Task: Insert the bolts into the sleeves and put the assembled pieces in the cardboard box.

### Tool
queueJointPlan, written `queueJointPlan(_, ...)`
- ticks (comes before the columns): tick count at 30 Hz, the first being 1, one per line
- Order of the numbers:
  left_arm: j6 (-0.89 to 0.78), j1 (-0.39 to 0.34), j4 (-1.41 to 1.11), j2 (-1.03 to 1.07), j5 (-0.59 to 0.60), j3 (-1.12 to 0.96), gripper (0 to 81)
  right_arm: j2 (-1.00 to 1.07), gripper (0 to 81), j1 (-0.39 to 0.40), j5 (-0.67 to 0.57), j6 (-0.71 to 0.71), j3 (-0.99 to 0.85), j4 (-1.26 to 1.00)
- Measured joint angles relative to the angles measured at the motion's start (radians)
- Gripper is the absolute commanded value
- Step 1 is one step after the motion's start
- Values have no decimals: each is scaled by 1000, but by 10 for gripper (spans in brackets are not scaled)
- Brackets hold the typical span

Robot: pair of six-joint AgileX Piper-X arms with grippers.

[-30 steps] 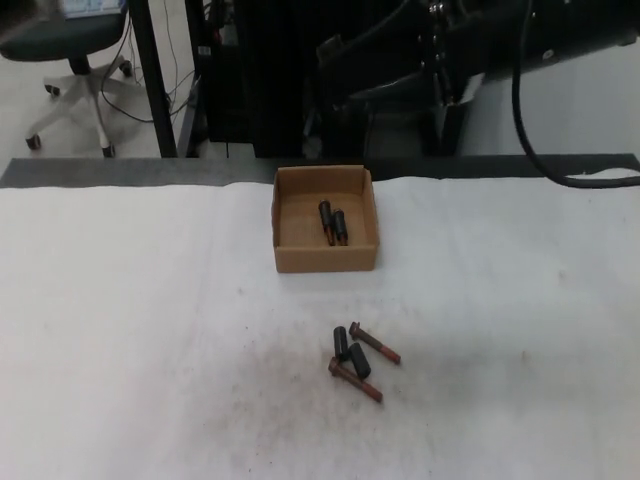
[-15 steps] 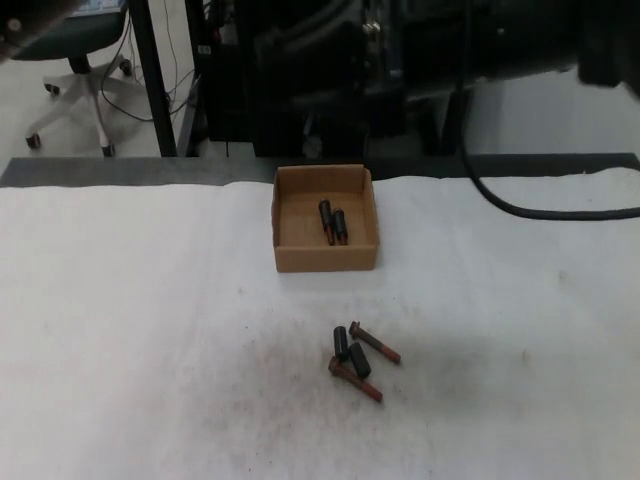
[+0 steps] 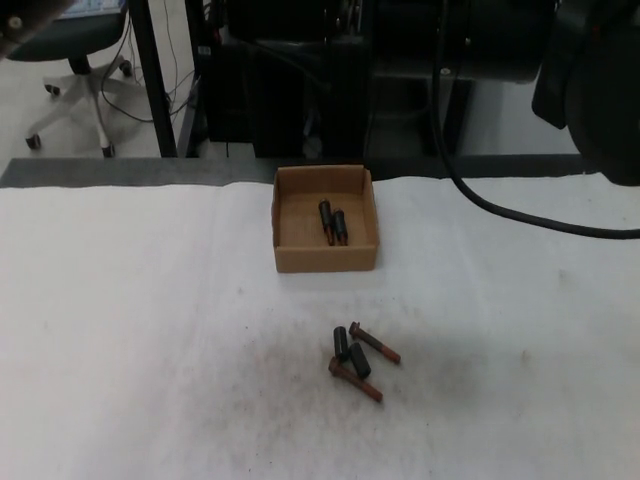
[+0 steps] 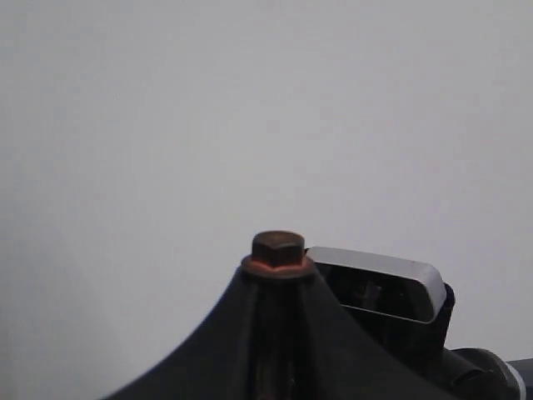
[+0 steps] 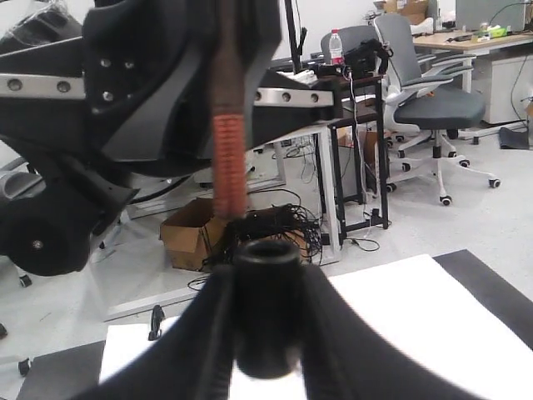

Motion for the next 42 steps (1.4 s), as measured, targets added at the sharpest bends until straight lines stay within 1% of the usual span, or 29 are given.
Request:
queueJointPlan(19,30,0,-3,27,9,0,0,0,4,15,-15,0,0,0)
queueJointPlan(25,30,0,-3,27,10,0,0,0,4,-16,-18,0,0,0)
queueJointPlan(28,30,0,-3,27,10,0,0,0,4,-20,-18,0,0,0)
queueJointPlan(42,30,-9,-3,27,10,0,0,0,4,4,-16,0,0,0)
